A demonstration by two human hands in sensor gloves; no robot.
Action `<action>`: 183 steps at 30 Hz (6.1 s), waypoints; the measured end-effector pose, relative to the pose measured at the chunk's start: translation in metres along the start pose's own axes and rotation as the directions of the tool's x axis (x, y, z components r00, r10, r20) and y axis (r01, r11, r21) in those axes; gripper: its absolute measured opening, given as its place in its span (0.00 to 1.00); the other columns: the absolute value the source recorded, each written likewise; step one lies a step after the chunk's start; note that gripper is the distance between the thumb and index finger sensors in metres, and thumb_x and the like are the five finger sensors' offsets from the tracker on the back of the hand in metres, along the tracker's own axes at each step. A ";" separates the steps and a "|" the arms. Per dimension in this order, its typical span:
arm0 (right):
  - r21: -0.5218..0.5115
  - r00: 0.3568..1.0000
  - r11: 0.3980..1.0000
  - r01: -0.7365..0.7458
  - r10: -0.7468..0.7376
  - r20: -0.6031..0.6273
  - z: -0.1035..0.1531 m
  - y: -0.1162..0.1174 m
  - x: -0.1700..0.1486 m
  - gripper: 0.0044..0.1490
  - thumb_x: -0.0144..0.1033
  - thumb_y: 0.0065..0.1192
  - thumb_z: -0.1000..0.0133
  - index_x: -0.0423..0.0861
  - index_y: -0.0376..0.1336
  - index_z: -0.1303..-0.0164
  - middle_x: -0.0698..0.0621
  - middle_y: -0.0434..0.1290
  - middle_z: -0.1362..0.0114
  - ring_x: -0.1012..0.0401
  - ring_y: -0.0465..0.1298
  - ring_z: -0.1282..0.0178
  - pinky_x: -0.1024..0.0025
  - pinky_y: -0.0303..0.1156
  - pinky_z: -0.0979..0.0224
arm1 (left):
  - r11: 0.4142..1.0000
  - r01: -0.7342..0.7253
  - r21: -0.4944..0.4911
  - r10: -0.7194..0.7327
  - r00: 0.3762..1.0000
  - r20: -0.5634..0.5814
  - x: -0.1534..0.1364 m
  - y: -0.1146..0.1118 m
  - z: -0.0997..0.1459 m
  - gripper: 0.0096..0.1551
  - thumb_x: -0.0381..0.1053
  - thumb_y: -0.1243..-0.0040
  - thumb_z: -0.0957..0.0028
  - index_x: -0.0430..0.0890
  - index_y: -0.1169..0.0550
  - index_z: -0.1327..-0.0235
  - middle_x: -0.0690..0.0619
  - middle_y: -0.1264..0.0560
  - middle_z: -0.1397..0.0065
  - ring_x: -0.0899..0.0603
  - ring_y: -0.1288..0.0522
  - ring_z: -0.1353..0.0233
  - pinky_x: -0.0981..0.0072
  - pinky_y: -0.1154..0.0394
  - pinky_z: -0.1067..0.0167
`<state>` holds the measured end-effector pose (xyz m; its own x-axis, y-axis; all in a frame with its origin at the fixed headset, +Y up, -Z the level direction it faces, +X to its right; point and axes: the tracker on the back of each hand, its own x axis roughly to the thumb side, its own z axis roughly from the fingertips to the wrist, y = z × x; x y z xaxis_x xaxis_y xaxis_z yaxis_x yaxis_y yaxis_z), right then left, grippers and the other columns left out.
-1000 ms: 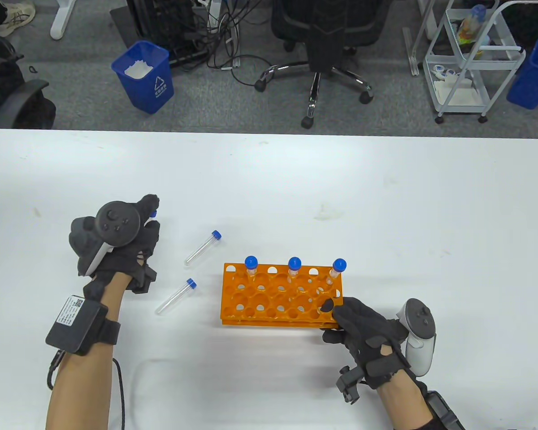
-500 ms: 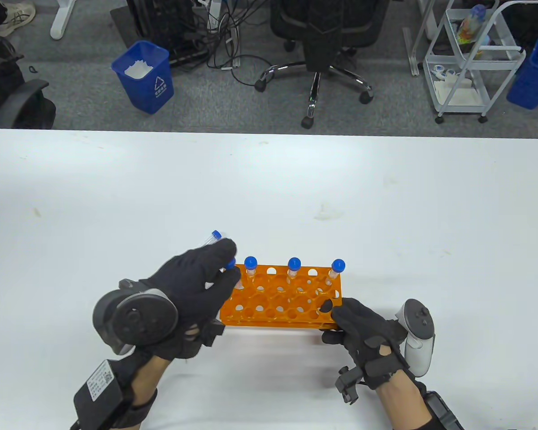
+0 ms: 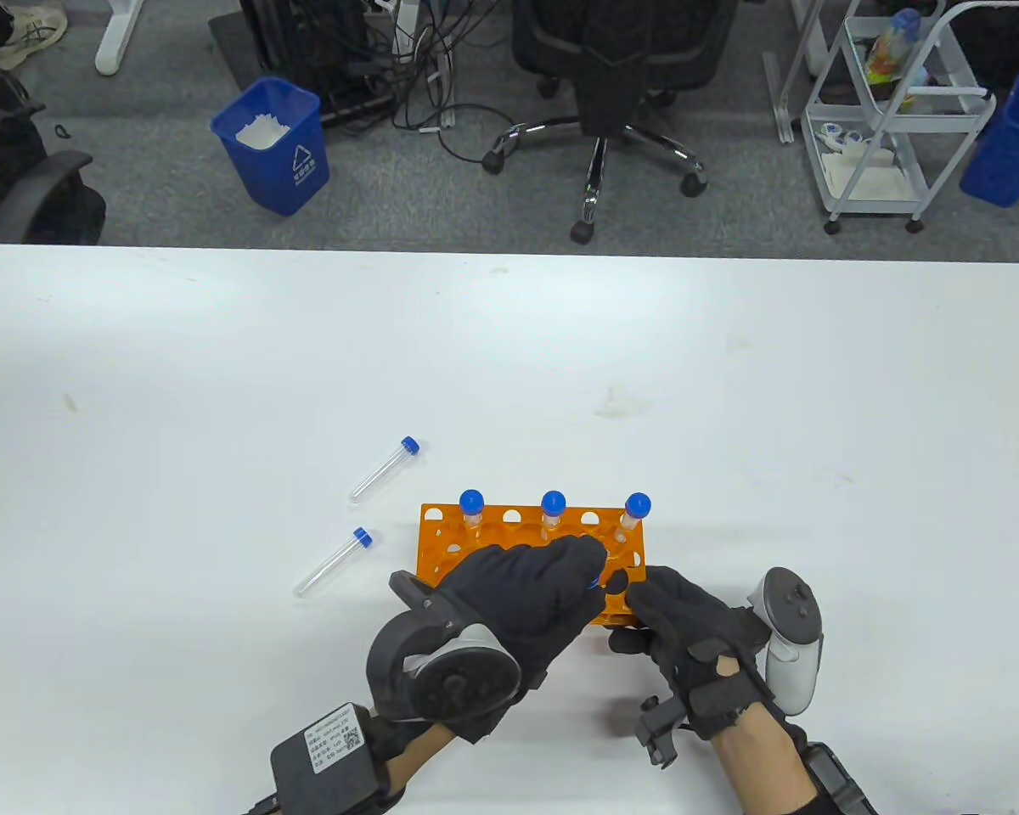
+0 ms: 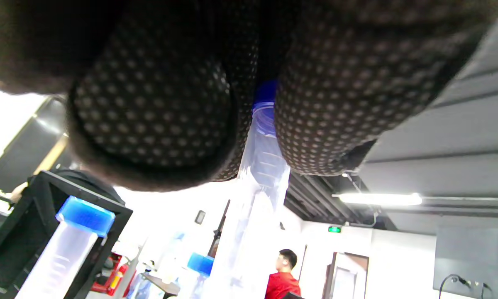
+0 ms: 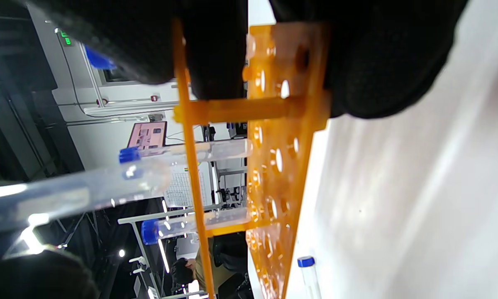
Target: Hold test tube rack and insert test tubes into grid holes one by one
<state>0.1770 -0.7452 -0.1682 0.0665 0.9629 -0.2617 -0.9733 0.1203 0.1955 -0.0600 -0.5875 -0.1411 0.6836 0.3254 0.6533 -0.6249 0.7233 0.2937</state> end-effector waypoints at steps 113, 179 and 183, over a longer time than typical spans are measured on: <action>-0.023 1.000 1.000 -0.004 0.003 -0.015 -0.001 -0.004 -0.002 0.28 0.43 0.62 0.49 0.39 0.71 0.45 0.19 0.59 0.27 0.31 0.72 0.40 0.36 0.77 0.47 | 0.962 -0.061 0.267 0.121 0.969 -0.217 -0.108 0.084 0.053 0.28 0.46 0.16 0.66 0.51 0.18 0.50 0.47 0.14 0.46 0.43 0.10 0.61 0.58 0.15 0.60; -0.043 1.000 0.999 0.003 -0.004 -0.023 -0.002 -0.011 -0.001 0.28 0.43 0.63 0.49 0.39 0.71 0.46 0.19 0.60 0.28 0.30 0.73 0.41 0.36 0.77 0.48 | 0.954 0.286 -0.086 -0.294 0.951 -0.097 -0.063 0.061 0.022 0.34 0.63 0.28 0.61 0.50 0.17 0.42 0.46 0.16 0.40 0.39 0.11 0.53 0.52 0.16 0.55; -0.046 1.000 0.999 0.006 -0.007 -0.022 -0.002 -0.012 -0.001 0.28 0.43 0.63 0.49 0.39 0.71 0.46 0.19 0.60 0.28 0.30 0.73 0.41 0.35 0.77 0.48 | 0.934 0.344 -0.095 -0.357 0.913 -0.197 -0.100 0.076 -0.008 0.32 0.61 0.30 0.59 0.50 0.18 0.42 0.46 0.17 0.39 0.39 0.12 0.52 0.52 0.17 0.54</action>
<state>0.1879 -0.7479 -0.1719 0.0684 0.9564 -0.2839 -0.9819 0.1148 0.1503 -0.1729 -0.5599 -0.1901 0.9215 0.1592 0.3542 -0.3125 0.8455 0.4330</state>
